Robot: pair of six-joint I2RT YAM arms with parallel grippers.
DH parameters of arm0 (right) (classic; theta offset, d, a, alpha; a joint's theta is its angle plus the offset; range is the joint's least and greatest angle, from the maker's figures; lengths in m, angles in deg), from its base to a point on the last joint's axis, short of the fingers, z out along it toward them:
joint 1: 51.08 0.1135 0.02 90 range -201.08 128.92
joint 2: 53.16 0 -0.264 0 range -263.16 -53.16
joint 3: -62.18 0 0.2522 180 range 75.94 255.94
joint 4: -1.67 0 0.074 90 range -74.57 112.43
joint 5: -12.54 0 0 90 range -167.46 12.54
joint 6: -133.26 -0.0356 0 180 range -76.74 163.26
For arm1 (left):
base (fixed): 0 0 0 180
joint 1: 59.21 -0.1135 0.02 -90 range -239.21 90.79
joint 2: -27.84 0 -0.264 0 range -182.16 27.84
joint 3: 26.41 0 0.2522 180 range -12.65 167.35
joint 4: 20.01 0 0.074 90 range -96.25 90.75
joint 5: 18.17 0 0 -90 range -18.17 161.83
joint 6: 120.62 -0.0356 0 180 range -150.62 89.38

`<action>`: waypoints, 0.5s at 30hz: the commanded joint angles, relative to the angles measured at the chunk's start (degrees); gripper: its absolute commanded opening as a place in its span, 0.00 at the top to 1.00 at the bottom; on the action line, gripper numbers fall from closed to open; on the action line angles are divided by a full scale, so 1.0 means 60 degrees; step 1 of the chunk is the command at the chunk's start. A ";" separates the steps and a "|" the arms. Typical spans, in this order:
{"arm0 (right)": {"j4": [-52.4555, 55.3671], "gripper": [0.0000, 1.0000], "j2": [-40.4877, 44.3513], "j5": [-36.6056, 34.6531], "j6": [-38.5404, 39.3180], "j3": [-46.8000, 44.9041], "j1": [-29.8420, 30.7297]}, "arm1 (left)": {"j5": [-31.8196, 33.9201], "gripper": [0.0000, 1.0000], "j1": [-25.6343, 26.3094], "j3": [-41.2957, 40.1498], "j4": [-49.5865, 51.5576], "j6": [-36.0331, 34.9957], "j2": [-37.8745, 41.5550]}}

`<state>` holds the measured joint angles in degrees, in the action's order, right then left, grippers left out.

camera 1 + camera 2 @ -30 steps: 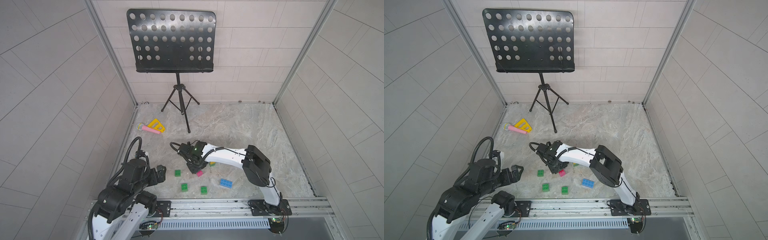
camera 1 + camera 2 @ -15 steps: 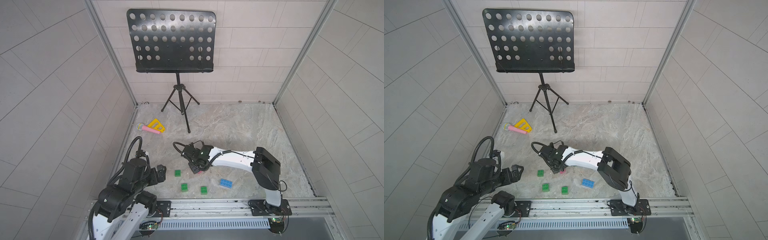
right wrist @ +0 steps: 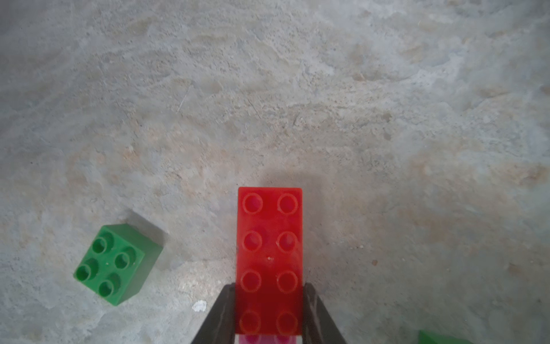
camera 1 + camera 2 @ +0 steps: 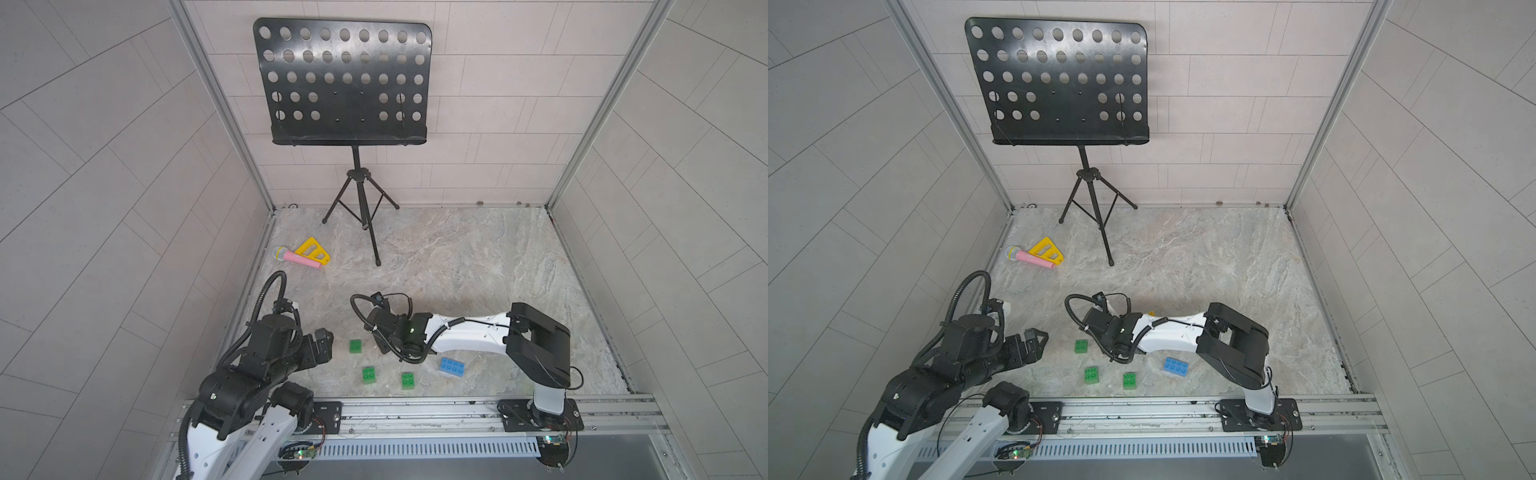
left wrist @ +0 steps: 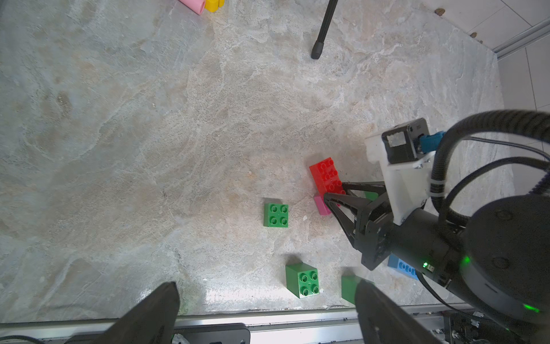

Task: Assemble the letter r with lego
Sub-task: Pick up the lego brick from the center of the board.

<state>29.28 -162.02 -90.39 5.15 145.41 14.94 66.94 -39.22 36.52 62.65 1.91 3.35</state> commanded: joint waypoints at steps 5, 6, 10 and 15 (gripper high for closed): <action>-0.0315 1.00 -0.0406 -0.0259 -0.0797 -0.0611 0.0091 | 0.0087 0.00 -0.0078 -0.0065 0.0037 -0.0090 -0.0032; -0.0227 1.00 -0.0349 -0.0311 -0.0823 -0.0594 0.0100 | 0.0096 0.00 -0.0088 -0.0065 0.0030 -0.0090 -0.0038; 0.0330 1.00 0.0145 -0.0604 -0.0596 -0.0229 0.0097 | 0.0100 0.00 -0.0080 -0.0065 0.0035 -0.0090 -0.0051; 0.1442 1.00 0.0931 -0.0887 0.0106 0.0745 0.0086 | 0.0126 0.00 -0.0082 -0.0057 0.0000 -0.0050 -0.0086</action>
<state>32.36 -161.25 -93.27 3.78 146.87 15.29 66.97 -39.33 36.52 62.65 1.91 3.35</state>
